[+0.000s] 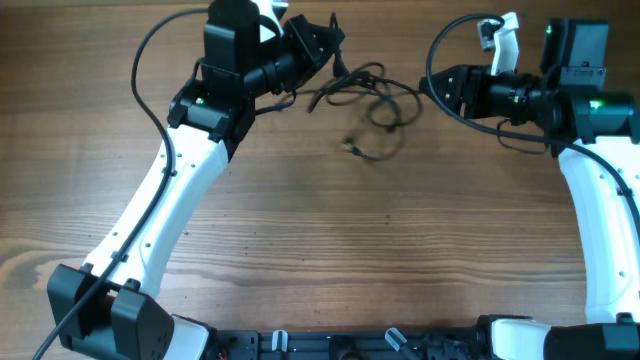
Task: Untangle cables
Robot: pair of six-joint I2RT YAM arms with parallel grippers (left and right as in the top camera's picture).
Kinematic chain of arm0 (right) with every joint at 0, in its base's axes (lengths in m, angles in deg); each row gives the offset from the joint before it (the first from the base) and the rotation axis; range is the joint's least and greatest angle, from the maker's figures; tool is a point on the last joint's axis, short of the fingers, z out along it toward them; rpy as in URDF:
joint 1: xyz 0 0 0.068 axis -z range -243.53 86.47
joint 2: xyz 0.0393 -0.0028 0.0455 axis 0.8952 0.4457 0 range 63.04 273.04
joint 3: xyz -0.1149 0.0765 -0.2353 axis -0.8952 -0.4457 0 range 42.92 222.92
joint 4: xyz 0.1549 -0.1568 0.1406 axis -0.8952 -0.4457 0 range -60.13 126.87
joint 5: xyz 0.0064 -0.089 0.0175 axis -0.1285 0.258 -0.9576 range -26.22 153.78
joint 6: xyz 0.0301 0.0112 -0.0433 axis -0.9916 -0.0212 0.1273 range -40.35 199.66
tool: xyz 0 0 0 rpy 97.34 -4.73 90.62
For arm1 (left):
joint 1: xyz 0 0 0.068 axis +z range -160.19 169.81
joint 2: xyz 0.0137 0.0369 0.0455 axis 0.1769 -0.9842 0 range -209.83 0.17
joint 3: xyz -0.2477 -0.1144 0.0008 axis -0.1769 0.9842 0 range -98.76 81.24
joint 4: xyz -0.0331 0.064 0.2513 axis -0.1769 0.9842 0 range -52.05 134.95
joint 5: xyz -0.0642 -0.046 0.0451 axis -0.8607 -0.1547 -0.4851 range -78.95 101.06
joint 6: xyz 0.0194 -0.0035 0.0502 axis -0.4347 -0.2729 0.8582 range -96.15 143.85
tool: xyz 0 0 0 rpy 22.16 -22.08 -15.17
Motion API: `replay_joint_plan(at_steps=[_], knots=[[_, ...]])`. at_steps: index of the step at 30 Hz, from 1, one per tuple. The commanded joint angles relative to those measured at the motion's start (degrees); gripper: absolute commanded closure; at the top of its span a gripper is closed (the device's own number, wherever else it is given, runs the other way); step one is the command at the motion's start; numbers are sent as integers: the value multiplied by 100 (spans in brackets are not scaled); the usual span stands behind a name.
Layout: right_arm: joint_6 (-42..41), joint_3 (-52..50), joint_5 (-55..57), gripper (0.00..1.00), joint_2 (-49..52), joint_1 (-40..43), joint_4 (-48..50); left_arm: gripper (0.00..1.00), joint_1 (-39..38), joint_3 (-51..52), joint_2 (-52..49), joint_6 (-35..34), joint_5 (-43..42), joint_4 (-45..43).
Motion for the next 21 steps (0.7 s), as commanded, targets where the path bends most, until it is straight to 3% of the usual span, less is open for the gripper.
replay_joint_plan(at_steps=[1, 8, 14, 21], knots=[[811, 116, -411, 42, 48, -210, 118, 96, -13, -20, 11, -1864, -264, -59], [1690, 116, -385, 43, 81, -942, 363, 96, -13, -20, 11, -3917, -267, -57], [1812, 116, -363, 48, 195, -1156, 629, 96, -13, -20, 11, -4356, -568, -61], [1646, 116, -323, 56, 590, -1158, 1252, 96, -13, -20, 11, -4354, -844, -59]])
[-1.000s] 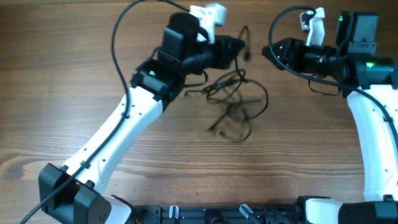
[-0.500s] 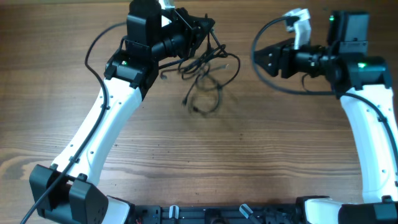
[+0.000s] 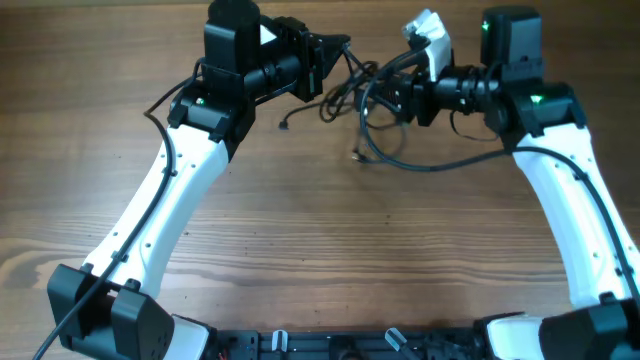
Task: Untangle cables
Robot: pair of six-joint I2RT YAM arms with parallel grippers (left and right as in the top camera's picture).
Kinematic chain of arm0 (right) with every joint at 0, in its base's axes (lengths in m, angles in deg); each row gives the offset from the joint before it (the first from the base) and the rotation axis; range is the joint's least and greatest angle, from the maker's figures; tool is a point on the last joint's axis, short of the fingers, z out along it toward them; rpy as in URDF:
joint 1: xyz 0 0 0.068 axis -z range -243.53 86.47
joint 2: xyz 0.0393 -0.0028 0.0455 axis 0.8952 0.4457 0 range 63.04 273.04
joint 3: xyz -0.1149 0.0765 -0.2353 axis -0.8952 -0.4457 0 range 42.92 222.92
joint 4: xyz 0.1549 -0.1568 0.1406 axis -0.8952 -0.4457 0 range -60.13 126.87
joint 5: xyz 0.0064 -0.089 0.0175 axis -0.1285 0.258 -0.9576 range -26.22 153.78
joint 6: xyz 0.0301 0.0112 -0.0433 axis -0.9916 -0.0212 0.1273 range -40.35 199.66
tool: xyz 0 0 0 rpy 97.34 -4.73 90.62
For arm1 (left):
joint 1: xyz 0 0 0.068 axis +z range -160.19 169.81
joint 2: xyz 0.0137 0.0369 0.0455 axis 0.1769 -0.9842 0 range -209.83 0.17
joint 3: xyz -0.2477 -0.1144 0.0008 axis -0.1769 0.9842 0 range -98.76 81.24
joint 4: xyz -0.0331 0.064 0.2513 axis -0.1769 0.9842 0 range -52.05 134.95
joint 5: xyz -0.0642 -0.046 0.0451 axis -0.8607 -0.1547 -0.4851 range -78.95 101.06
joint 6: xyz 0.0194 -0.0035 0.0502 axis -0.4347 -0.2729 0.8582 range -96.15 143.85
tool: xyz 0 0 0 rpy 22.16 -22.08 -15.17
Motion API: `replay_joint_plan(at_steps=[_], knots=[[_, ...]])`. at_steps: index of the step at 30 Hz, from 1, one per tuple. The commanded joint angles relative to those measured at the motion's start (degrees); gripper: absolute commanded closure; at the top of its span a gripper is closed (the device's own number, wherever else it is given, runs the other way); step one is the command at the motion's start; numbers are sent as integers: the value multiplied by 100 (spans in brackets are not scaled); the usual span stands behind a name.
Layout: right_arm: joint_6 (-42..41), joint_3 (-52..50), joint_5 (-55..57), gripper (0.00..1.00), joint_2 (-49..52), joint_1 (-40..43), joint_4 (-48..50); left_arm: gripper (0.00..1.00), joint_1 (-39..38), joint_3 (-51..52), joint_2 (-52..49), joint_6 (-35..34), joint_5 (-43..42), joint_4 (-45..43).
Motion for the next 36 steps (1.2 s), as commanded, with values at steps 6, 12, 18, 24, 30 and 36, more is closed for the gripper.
replay_joint_plan(at_steps=[6, 12, 18, 24, 30, 36], knots=[[-315, 111, -74, 66, 173, -28, 232, 96, -9, -20, 11, -149, -313, -61], [-815, 111, 564, 95, 175, -120, 258, 96, -9, -20, 11, -146, -310, -59], [-2782, 114, 2273, 96, 149, -114, -4, 90, -2, -17, 9, 710, 531, 474], [-3018, 326, 2667, 96, 46, -114, -852, 66, -4, -17, 7, 1281, 2253, 1904], [-2763, 903, 2708, 96, 44, -114, -1856, 44, -4, -17, 7, 2271, 2900, 2264], [-2391, 2011, 1980, 96, 44, -114, -2597, 36, -4, -17, 7, 3897, 2892, 2197]])
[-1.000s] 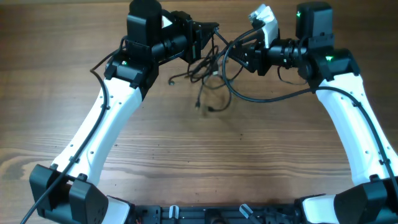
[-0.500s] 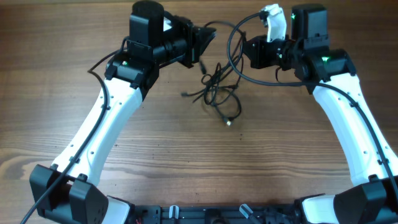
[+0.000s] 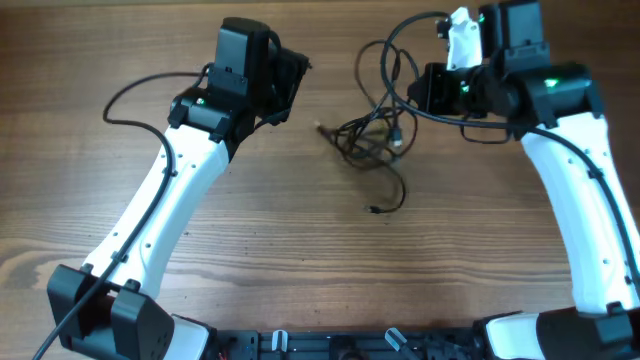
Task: Untangle cables
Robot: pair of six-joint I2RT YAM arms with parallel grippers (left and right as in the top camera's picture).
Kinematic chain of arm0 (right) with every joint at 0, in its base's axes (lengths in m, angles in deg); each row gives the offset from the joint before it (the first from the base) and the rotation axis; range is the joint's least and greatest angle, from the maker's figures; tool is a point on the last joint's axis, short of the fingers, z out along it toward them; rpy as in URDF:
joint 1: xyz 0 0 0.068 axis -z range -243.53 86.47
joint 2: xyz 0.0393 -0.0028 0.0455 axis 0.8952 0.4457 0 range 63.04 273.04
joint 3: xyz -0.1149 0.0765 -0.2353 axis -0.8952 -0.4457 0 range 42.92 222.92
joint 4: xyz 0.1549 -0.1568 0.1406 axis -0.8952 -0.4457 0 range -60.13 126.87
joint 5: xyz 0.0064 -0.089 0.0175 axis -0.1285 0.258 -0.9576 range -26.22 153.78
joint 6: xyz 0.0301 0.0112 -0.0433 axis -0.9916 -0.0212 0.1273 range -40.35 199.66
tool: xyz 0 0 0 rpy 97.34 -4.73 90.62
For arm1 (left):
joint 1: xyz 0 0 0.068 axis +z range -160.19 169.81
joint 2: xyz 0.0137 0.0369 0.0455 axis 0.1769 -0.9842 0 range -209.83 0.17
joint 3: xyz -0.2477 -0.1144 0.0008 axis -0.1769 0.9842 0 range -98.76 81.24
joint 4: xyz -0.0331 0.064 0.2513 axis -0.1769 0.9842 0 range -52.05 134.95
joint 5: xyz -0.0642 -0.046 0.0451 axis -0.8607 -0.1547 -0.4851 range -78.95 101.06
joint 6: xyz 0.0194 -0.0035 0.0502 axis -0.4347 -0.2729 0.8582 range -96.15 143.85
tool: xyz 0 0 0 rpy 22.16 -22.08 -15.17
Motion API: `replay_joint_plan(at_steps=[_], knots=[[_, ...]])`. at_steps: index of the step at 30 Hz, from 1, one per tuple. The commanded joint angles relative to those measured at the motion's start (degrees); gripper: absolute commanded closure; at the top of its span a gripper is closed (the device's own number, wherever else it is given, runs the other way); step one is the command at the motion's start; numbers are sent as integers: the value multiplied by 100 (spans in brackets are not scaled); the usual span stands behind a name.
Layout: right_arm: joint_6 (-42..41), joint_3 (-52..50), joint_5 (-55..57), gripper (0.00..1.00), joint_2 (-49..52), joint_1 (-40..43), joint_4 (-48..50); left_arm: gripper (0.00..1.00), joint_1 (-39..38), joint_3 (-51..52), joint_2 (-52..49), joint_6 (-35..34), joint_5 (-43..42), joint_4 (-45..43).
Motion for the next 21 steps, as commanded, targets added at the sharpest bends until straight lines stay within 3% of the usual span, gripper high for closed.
replay_joint_plan(at_steps=[1, 7, 10, 15, 18, 21], knots=[[295, 820, -579, 96, -76, 28, -122, 36, 7, -15, 9, 1432, 192, -22], [144, 1329, -691, 96, -76, 44, 175, 27, 2, -15, 7, 2573, -446, -190], [-278, 1329, -522, 96, -76, 98, 249, 26, 2, -15, 7, 3825, -1482, -702], [-306, 1329, -826, 96, -76, 144, 232, 23, -52, -15, 7, 4544, -1939, -955], [-245, 1329, -826, 96, -76, 151, 195, 25, -254, -15, -37, 5036, -1945, -938], [-160, 1329, -822, 96, -76, 153, 122, 33, -542, -15, -157, 5469, -1956, -883]])
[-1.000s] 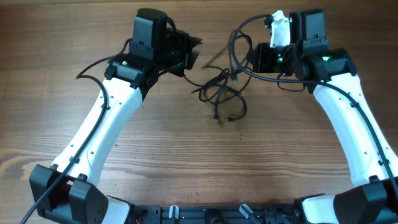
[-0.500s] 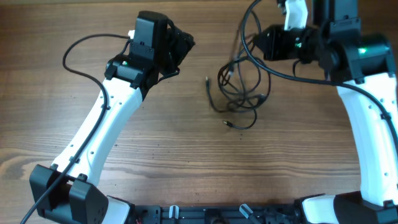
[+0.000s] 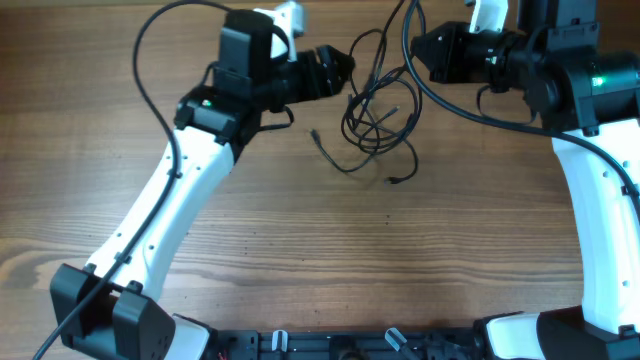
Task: Untangle cables
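Note:
A tangle of thin black cables (image 3: 377, 112) lies at the back middle of the wooden table. One loose plug end (image 3: 316, 134) points left and another (image 3: 396, 181) trails toward the front. A strand climbs from the tangle toward my right gripper (image 3: 417, 44), which points left just above it and appears shut on that strand. My left gripper (image 3: 346, 66) points right and sits close to the tangle's upper left loop. Its jaws look open with nothing between them.
Thick black arm cables loop off both wrists: one arcs over the left arm (image 3: 150, 60), another sweeps under the right wrist (image 3: 480, 112). The table's back edge lies just behind both grippers. Bare wood (image 3: 330, 250) fills the front half.
My left gripper has swung from pointing down, left of the cables, to pointing right at the tangle's edge. The right gripper has risen toward the back, and the tangle has shifted and spread with it.
At first my left gripper was at the tangle's left end and the right one stood apart. Then both were at the bundle, stretching it between them. Later the left gripper was away from it with the right still on it, and now the left is beside it again.

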Robot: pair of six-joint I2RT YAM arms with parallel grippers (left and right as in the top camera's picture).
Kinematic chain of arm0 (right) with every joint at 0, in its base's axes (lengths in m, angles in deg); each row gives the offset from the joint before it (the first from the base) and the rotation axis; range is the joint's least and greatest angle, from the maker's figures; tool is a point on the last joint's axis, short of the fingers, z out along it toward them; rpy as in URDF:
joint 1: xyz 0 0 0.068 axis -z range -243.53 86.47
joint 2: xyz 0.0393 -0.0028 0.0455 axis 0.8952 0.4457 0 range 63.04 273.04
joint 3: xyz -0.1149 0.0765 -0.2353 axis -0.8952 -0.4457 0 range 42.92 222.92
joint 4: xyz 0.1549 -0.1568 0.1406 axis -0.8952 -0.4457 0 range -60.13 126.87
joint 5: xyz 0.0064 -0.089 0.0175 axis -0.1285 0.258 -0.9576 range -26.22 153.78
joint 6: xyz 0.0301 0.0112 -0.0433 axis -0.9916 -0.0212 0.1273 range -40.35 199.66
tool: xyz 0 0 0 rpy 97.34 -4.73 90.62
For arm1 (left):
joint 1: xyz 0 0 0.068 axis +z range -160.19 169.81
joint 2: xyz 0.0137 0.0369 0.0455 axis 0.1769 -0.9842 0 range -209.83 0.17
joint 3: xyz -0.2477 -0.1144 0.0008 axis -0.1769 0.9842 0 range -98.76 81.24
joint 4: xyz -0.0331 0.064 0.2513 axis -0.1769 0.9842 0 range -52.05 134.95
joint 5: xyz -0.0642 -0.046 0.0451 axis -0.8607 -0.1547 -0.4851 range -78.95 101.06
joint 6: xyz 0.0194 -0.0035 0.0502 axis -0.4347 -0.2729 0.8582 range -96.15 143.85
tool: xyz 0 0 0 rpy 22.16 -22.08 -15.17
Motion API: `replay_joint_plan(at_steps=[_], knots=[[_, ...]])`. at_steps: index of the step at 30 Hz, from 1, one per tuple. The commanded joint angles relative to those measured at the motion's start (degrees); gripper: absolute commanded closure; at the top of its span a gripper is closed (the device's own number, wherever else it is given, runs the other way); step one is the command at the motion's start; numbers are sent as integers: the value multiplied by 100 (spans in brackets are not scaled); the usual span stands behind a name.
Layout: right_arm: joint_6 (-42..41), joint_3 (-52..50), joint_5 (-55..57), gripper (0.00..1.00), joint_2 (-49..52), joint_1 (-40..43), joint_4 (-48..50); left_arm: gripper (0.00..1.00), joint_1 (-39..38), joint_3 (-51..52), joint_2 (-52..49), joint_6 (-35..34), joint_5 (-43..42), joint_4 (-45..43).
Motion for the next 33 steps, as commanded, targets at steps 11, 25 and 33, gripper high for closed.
replay_joint_plan(at_steps=[11, 25, 33], knots=[[186, 160, -188, 96, -76, 17, -142, 43, -566, -17, -612, 1001, -188, 415], [168, 160, -212, 96, -101, 254, -175, 95, -699, -17, -1128, 960, 472, 221], [184, 597, -1152, 96, -769, 1950, -24, 96, -511, -17, -1145, 960, 776, 442]])
